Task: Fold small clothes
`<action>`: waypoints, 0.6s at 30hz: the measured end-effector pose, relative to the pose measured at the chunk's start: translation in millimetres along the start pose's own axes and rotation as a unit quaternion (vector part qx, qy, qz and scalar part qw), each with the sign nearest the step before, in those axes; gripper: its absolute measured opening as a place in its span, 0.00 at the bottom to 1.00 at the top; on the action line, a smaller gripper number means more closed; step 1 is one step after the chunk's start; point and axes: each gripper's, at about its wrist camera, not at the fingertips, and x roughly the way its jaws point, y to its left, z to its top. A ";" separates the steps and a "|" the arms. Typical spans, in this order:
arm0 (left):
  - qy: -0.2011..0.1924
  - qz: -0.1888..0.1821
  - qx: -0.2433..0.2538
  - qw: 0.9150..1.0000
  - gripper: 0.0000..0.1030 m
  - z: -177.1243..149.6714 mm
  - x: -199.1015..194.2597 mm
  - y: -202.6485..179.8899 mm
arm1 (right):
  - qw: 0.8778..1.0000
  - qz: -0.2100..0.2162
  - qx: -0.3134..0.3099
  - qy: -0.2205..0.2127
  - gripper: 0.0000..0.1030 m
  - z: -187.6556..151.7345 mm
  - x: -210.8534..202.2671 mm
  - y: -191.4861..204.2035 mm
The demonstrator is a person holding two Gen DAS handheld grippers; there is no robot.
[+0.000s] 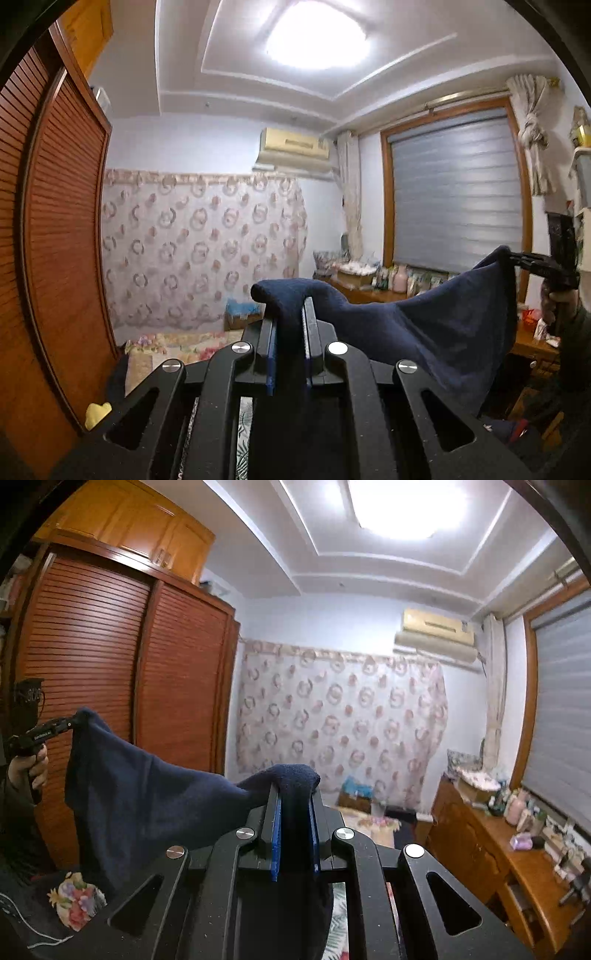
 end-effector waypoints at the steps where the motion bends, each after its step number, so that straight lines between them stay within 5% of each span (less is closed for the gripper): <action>1: 0.009 0.001 -0.002 1.000 0.11 -5.1 11.5 1.5 | 1.000 -0.003 0.003 0.009 0.12 -3.5 9.0 -0.7; 7: 0.085 0.033 0.000 0.996 0.11 -61.5 123.4 15.3 | 0.996 -0.017 0.025 0.088 0.12 -44.6 108.0 -23.7; 13: 0.190 0.063 -0.014 0.980 0.11 -157.1 250.4 41.7 | 0.983 -0.013 0.061 0.174 0.12 -129.5 238.4 -55.0; 18: 0.242 0.084 -0.018 0.966 0.11 -214.8 313.9 48.2 | 0.968 -0.027 0.071 0.239 0.12 -191.0 331.2 -66.0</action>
